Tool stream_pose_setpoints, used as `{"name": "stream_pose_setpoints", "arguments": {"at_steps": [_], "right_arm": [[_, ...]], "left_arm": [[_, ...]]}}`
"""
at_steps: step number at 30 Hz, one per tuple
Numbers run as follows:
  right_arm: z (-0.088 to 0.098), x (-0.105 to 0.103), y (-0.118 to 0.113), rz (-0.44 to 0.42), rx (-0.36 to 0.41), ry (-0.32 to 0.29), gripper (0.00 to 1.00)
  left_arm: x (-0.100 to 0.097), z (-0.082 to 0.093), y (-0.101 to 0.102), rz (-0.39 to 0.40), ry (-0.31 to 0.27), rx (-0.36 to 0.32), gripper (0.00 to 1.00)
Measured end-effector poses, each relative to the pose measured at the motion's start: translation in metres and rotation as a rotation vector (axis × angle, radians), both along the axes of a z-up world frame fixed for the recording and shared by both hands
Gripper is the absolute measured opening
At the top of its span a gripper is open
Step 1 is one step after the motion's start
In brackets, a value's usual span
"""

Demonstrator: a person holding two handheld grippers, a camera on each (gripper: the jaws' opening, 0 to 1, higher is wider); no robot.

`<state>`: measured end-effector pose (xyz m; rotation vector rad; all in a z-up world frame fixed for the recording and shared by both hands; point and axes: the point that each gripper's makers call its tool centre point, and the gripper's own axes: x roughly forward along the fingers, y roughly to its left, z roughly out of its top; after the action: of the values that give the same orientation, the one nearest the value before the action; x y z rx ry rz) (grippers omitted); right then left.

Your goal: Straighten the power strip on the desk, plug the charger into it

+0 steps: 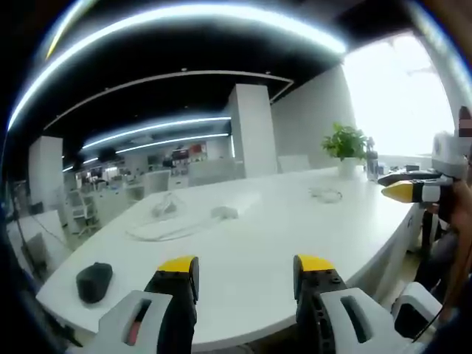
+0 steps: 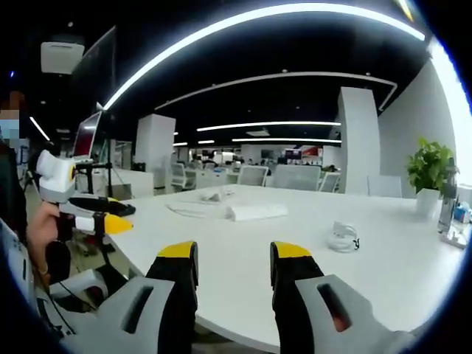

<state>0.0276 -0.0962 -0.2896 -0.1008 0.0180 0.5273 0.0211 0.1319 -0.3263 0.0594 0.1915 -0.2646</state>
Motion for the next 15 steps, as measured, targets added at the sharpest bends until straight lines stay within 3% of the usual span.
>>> {"name": "stream_pose_setpoints", "arguments": {"at_steps": [15], "right_arm": [[0.0013, -0.0005, -0.0017, -0.002, 0.001, -0.002, 0.39]], "left_arm": [[0.0009, -0.0009, -0.0029, -0.008, 0.005, 0.004, 0.53]]}}
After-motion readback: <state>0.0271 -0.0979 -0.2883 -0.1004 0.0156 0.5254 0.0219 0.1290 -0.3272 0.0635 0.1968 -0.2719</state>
